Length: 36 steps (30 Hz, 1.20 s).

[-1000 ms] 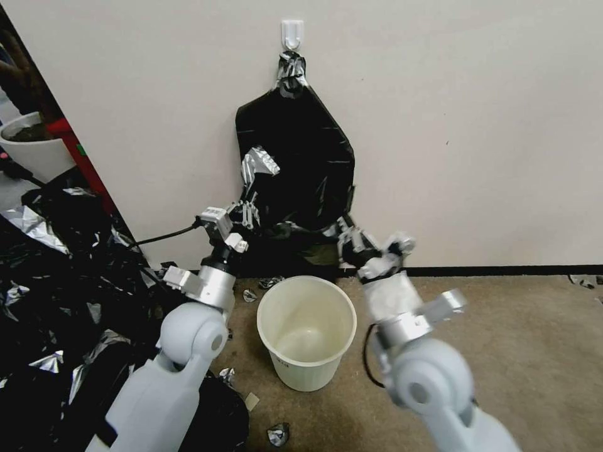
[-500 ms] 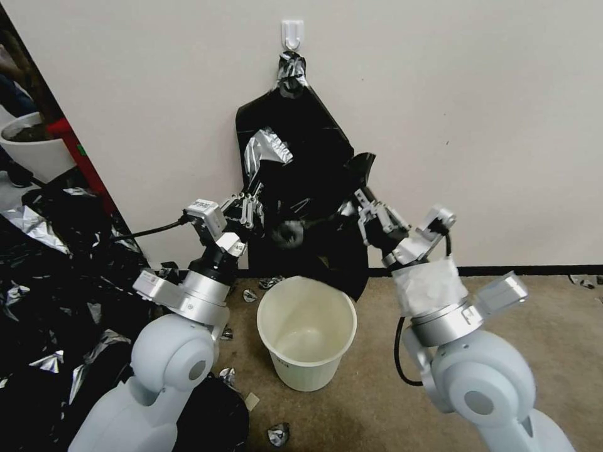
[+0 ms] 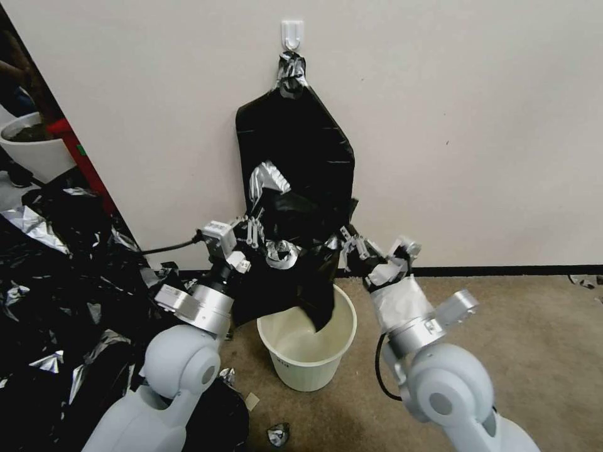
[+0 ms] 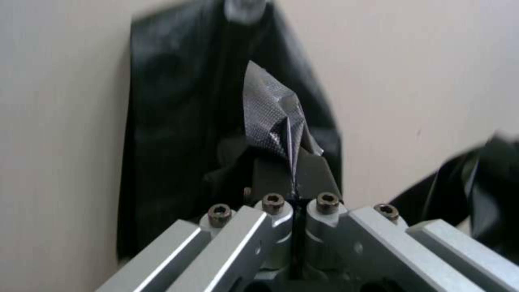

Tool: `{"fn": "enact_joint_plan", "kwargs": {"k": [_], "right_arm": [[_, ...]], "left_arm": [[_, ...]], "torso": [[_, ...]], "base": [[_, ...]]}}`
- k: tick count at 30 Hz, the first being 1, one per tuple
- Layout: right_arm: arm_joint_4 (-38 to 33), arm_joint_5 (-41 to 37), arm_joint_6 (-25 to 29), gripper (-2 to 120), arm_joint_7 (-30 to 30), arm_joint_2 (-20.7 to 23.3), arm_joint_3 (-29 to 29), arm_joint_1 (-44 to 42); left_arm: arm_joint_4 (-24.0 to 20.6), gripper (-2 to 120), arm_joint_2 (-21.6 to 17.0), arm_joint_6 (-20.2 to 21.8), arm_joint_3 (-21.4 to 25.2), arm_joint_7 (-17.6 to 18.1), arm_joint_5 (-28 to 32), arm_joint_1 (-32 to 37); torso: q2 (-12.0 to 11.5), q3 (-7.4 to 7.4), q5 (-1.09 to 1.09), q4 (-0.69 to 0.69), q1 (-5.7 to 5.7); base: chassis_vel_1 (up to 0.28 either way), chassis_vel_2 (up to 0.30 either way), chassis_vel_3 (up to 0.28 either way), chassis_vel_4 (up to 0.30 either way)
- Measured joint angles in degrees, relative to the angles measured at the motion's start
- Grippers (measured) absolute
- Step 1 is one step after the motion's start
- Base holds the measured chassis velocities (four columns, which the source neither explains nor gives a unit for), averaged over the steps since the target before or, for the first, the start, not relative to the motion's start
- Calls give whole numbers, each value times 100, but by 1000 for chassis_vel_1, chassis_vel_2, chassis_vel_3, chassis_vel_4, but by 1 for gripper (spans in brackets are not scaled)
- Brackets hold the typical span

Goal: Place a trash bag onto the trash bin.

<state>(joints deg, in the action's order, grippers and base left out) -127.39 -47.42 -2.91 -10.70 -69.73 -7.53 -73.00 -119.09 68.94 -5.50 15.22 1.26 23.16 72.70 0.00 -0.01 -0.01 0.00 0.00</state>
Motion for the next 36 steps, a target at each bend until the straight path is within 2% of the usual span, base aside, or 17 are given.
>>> {"fn": "enact_joint_plan", "kwargs": {"k": [1,3,7,11,16,19,20,23,24,27,28,31,32,34,36], "right_arm": [[0,0,0,0,0,0,0,0],[273,278,117,0,0,2,68,34],[461,399,179,0,3,-17,81,77],[515,417,184,0,-23,-13,87,57],[712,749,183,0,-606,79,309,-154],[771,1001,139,0,-1067,167,535,-350],[771,1001,139,0,-1067,167,535,-350],[620,1184,-163,0,-1736,319,768,-583],[620,1184,-163,0,-1736,319,768,-583],[91,1189,-676,0,-2390,489,927,-900],[91,1189,-676,0,-2390,489,927,-900],[-449,1130,-1421,0,-3047,649,1008,-1213],[-449,1130,-1421,0,-3047,649,1008,-1213],[-630,1049,-1901,0,-3451,731,1029,-1342],[-639,1034,-1993,0,-3550,760,1029,-1367]], "left_arm": [[0,0,0,0,0,0,0,0],[329,0,83,-177,-104,-5,-127,149],[638,0,174,-363,-213,-17,-274,333],[710,0,188,-383,-263,-20,-368,407],[684,0,61,-260,-454,108,-545,688],[588,0,-161,-61,-752,421,-549,924],[588,0,-161,-61,-752,421,-549,924],[462,0,-475,172,-1172,1105,-622,1118],[462,0,-475,172,-1172,1105,-622,1118],[72,0,-720,428,-1308,1748,-725,1290],[72,0,-720,428,-1308,1748,-725,1290],[-557,0,-1027,827,-1323,2215,-728,1541],[-557,0,-1027,827,-1323,2215,-728,1541],[-886,0,-1277,1175,-1338,2521,-682,1730],[-947,0,-1350,1257,-1345,2621,-667,1782]], "torso": [[0,0,0,0,0],[0,0,0,0,0],[0,0,1,0,0],[0,0,0,0,0],[0,0,1,0,0],[0,0,1,0,0],[0,0,1,0,0],[0,0,1,1,0],[0,0,1,1,0],[0,0,0,0,0],[0,0,0,0,0],[0,0,1,0,0],[0,0,1,0,0],[0,0,1,0,0],[0,0,0,0,0]], "base": [[0,0,0,0],[0,0,0,0],[0,0,0,0],[0,0,0,0],[0,0,0,0],[0,0,0,0],[0,0,0,0],[0,0,0,0],[0,0,0,0],[0,0,0,0],[0,0,0,0],[0,0,0,0],[0,0,0,0],[0,0,0,0],[0,0,0,0]]}}
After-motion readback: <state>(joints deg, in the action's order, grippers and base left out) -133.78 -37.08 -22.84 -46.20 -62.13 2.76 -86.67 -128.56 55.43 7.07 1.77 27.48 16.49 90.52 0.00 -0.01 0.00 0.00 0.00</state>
